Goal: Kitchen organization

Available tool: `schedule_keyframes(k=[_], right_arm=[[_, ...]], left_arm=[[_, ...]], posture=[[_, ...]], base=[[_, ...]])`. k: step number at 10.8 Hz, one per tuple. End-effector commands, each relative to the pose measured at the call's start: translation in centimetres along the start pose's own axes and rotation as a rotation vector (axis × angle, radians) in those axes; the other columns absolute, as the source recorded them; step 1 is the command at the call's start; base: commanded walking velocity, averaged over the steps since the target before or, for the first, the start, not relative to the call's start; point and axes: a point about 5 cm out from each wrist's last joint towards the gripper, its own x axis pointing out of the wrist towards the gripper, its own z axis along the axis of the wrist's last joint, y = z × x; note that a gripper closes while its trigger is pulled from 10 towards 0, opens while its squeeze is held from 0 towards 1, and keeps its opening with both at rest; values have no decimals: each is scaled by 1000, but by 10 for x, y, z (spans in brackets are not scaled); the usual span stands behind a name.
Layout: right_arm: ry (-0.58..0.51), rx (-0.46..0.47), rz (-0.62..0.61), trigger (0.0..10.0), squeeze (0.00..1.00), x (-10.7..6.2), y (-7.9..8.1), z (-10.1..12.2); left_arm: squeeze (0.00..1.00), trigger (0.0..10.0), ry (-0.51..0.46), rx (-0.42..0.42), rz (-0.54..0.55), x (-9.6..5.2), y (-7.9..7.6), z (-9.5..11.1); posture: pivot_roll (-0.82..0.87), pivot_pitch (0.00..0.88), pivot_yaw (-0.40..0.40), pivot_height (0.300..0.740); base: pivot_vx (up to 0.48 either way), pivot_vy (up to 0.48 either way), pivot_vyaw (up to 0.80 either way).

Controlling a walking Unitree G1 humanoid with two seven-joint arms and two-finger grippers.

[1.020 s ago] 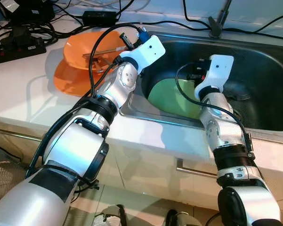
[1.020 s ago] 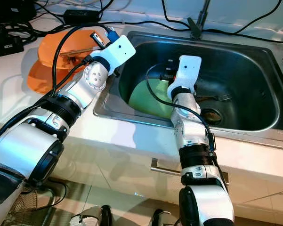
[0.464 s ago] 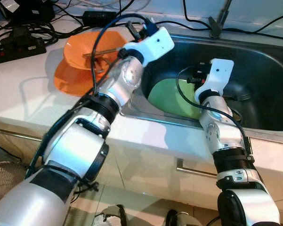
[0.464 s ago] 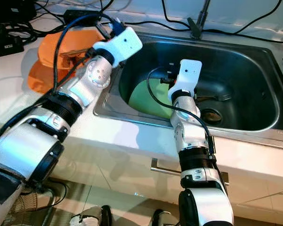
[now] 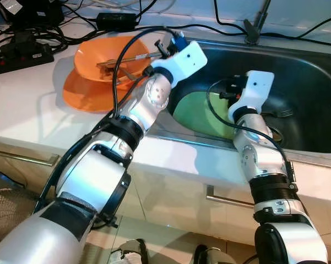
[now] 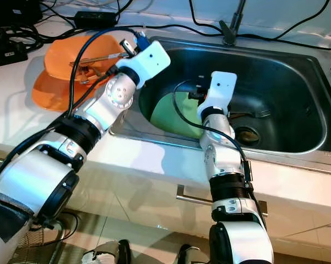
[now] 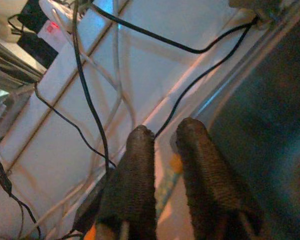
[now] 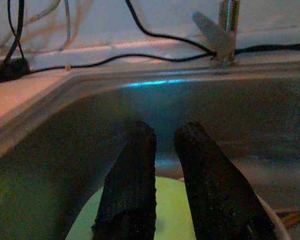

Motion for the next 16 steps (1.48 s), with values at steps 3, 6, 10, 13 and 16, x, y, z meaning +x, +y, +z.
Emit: schedule_keyframes(k=[3, 6, 10, 13, 16], right_arm=[[1, 7, -24, 10000, 0, -2, -4, 0], [1, 11, -26, 10000, 0, -4, -4, -1], [1, 16, -36, 10000, 0, -7, -5, -2], [5, 28, -37, 10000, 0, -11, -3, -5], [1, 40, -49, 10000, 0, -16, -6, -6]], left_arm=[[1000, 10000, 11, 11, 9, 4, 11, 2], [1000, 10000, 25, 41, -6, 4, 11, 1], [0, 10000, 35, 126, -50, 4, 4, -1], [0, 10000, 73, 207, -31, 4, 7, -6], [0, 10000, 92, 224, 16, 7, 17, -5]], posture=[[5, 148, 20, 740], [-3, 149, 26, 740], [-7, 140, 38, 740], [-17, 142, 42, 740], [-27, 154, 42, 740]], base=[[0, 0, 0], [0, 0, 0], [0, 0, 0], [0, 0, 0], [0, 0, 0]])
